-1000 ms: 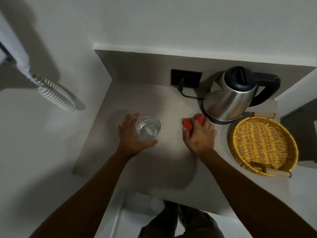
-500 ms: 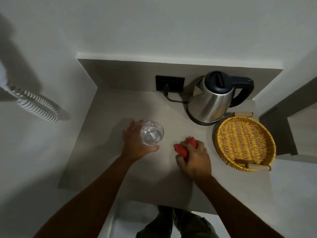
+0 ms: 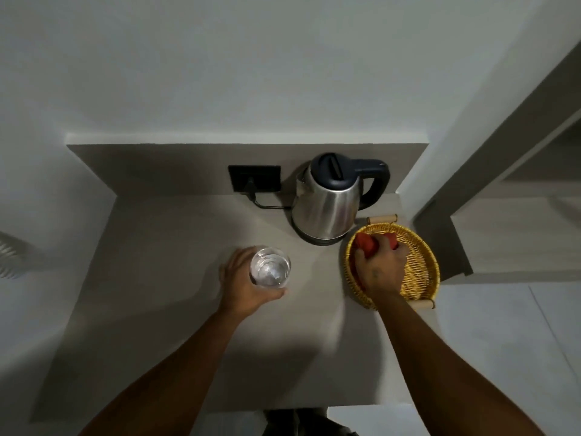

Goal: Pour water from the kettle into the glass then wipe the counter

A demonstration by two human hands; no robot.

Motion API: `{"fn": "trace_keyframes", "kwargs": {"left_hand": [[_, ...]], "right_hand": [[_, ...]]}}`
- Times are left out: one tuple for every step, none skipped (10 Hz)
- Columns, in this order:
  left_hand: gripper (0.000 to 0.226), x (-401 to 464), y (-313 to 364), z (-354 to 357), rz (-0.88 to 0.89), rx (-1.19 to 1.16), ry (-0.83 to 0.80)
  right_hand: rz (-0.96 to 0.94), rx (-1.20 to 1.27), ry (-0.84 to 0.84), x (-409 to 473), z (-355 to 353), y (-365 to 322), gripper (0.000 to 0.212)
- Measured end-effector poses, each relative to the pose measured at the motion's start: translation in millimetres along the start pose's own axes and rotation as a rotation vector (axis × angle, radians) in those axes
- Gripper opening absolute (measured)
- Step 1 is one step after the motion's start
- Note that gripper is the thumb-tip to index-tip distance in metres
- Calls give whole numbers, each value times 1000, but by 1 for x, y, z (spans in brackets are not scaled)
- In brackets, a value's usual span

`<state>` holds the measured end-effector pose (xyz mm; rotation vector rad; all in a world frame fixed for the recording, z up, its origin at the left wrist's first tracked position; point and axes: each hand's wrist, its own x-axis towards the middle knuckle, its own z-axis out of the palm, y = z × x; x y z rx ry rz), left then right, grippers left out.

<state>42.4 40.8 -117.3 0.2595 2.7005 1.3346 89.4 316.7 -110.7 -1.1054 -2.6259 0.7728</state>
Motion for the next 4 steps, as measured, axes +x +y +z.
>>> {"fn": "trace_keyframes", "kwargs": {"left_hand": [[83, -5, -8, 1, -9, -3, 41], [84, -5, -3, -4, -18, 39, 69], [83, 3, -2, -7, -8, 31, 54], [104, -7, -6, -10, 16, 29, -13]], "right_hand": [[57, -67, -91, 2, 23, 2, 51], [55, -88, -91, 1, 30, -1, 52], [38, -106, -97, 10, 30, -2, 56], [23, -129, -125, 5, 21, -1, 67]]}}
